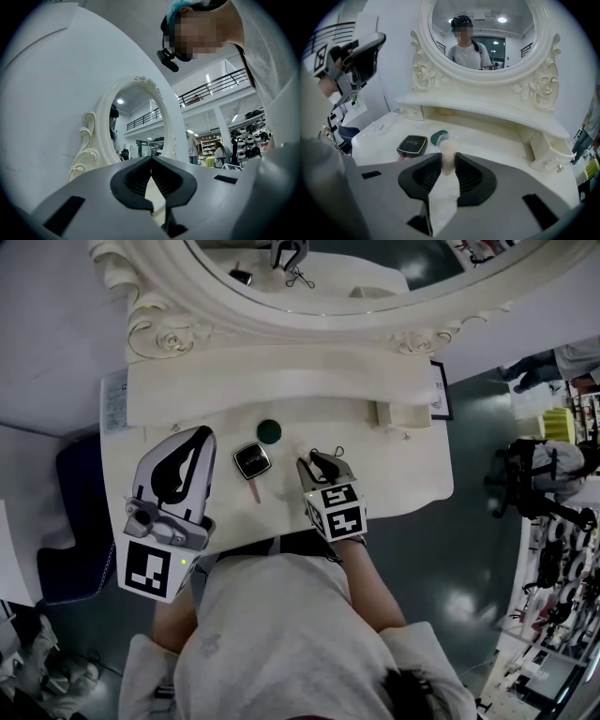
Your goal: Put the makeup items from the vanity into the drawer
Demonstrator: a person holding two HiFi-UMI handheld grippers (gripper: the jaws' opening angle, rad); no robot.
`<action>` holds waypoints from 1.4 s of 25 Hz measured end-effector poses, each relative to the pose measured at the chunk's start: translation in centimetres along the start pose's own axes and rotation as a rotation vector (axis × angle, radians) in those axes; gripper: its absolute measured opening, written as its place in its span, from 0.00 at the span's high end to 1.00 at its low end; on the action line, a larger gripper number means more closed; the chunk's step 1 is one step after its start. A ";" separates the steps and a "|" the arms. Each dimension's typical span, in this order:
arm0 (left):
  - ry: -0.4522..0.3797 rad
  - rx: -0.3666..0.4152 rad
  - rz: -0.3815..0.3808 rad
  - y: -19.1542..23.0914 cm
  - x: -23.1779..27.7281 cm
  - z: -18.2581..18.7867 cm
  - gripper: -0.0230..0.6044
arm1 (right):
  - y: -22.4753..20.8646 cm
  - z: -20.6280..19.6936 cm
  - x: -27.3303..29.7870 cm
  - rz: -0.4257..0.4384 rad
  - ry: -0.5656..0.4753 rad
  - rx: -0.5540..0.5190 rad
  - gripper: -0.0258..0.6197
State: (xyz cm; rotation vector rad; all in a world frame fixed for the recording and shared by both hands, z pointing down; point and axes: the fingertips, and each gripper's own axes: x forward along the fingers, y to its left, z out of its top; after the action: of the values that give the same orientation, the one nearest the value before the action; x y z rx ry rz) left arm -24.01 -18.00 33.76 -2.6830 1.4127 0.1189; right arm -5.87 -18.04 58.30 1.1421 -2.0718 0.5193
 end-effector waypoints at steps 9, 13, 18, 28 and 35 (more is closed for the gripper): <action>-0.010 0.014 -0.011 -2.0 1.3 1.0 0.94 | -2.0 3.1 -3.5 0.015 -0.174 0.038 0.81; -0.015 0.013 -0.013 -3.2 2.0 1.3 0.94 | -3.3 3.7 -4.9 0.028 -0.239 0.055 0.81; -0.042 0.008 -0.004 -5.0 3.4 2.3 0.94 | -5.5 4.3 -7.1 0.024 -0.299 0.060 0.81; -0.070 0.007 -0.001 -8.6 6.3 3.5 0.94 | -13.1 3.5 -10.7 -0.058 -0.347 0.088 0.81; -0.084 0.009 0.012 -10.6 8.3 4.2 0.94 | -17.8 2.0 -12.1 -0.103 -0.320 0.045 0.80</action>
State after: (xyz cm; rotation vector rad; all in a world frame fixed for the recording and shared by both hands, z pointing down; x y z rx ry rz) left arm -10.66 -18.26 29.20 -2.6296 1.4019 0.2224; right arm 12.79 -21.93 48.18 1.4271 -2.2629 0.3521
